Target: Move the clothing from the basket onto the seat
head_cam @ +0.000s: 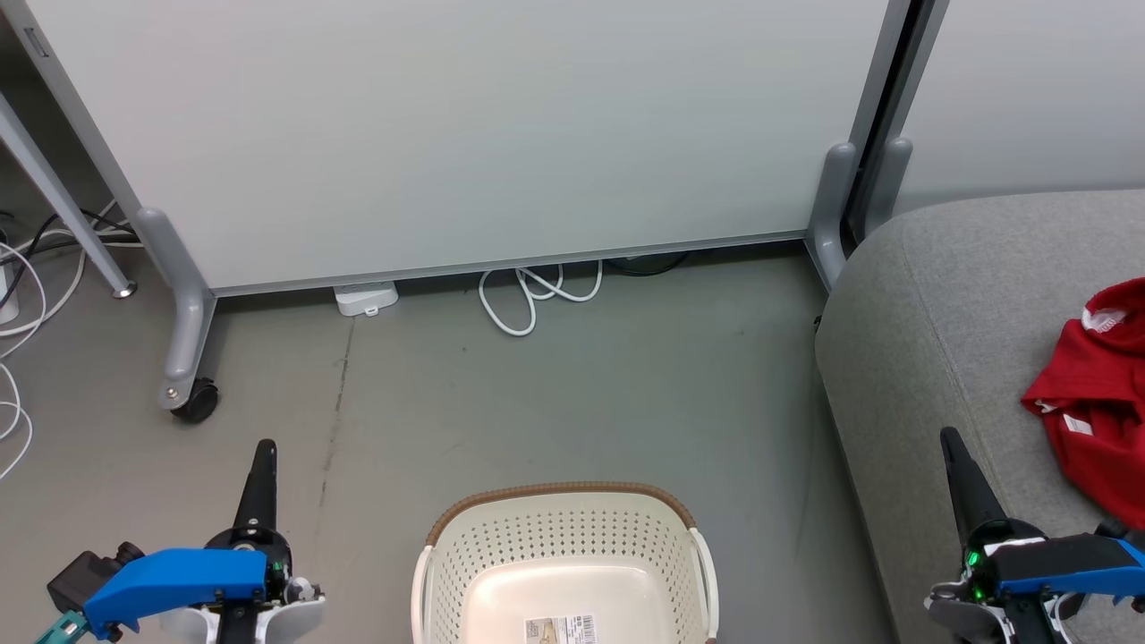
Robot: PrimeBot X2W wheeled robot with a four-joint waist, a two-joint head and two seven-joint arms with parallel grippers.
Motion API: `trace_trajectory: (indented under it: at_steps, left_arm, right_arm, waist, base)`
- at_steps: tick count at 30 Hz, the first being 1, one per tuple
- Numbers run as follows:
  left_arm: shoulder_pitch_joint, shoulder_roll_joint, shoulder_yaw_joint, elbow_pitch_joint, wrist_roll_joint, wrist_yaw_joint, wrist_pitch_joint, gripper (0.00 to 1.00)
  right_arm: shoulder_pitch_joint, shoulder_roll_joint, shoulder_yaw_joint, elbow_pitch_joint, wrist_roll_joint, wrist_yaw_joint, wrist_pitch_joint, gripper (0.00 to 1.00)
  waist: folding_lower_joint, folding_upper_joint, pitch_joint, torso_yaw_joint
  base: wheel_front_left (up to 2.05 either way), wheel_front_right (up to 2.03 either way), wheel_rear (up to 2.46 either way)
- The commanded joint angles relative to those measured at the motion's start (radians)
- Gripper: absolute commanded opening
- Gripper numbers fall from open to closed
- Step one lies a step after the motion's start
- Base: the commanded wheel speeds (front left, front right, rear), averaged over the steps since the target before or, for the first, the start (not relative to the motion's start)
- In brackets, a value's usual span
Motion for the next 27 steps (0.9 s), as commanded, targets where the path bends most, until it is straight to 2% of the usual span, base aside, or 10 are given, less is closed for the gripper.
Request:
trace_trajectory:
  at_steps: [1, 27]
  left_arm:
    - [-0.018, 0.002, 0.009, -0.009, -0.014, -0.001, 0.007, 0.0]
    - [-0.032, -0.006, 0.047, -0.027, -0.183, -0.002, 0.059, 0.0]
  right_arm:
    - [-0.022, 0.0, -0.003, -0.009, 0.018, 0.0, 0.003, 0.0]
    - [-0.031, 0.002, -0.006, -0.007, 0.224, 0.0, 0.039, 0.0]
  waist:
    - [0.0, 0.0, 0.0, 0.0]
    - [-0.0001, 0.0, -0.001, -0.007]
  base:
    - [0.0, 0.0, 0.0]
    - [0.0, 0.0, 0.0]
